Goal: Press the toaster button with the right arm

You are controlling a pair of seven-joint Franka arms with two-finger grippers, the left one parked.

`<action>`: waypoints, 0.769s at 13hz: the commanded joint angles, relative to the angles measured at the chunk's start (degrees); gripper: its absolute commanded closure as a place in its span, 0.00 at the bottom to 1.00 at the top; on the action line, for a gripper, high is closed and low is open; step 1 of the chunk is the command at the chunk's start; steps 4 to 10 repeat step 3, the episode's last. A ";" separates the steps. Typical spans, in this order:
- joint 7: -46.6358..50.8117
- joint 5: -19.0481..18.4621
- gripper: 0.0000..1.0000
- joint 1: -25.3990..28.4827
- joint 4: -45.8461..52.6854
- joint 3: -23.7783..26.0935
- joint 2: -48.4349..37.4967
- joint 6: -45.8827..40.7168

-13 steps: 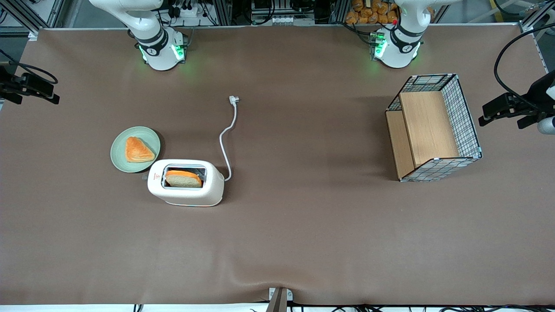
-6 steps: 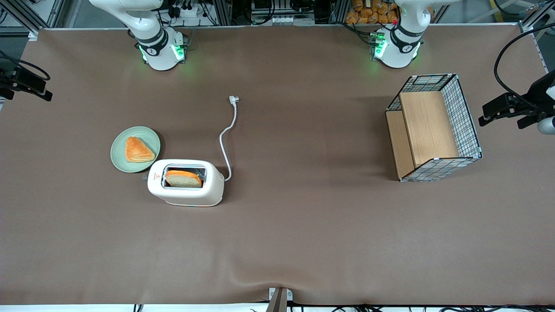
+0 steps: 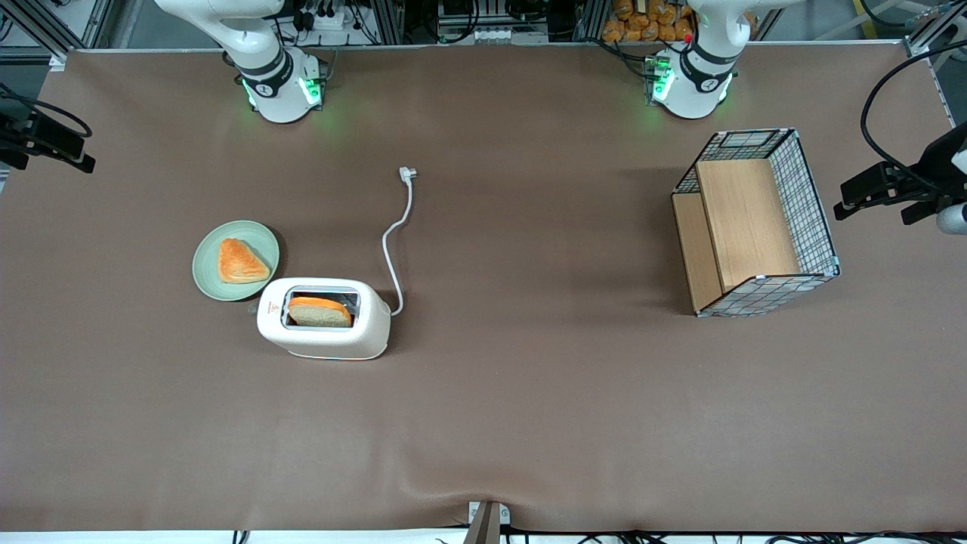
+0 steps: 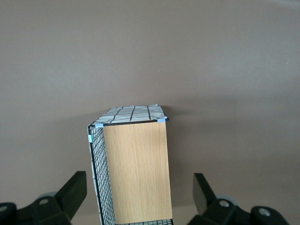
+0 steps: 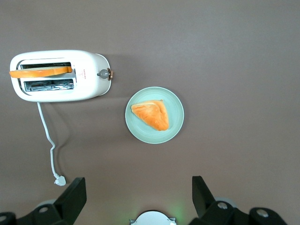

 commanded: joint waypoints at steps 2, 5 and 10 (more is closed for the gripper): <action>1.06 -1.54 0.00 0.04 1.33 0.13 0.80 -0.92; 1.15 -1.54 0.00 0.04 1.33 0.13 0.80 -0.92; 1.15 -1.54 0.00 0.04 1.33 0.13 0.80 -0.92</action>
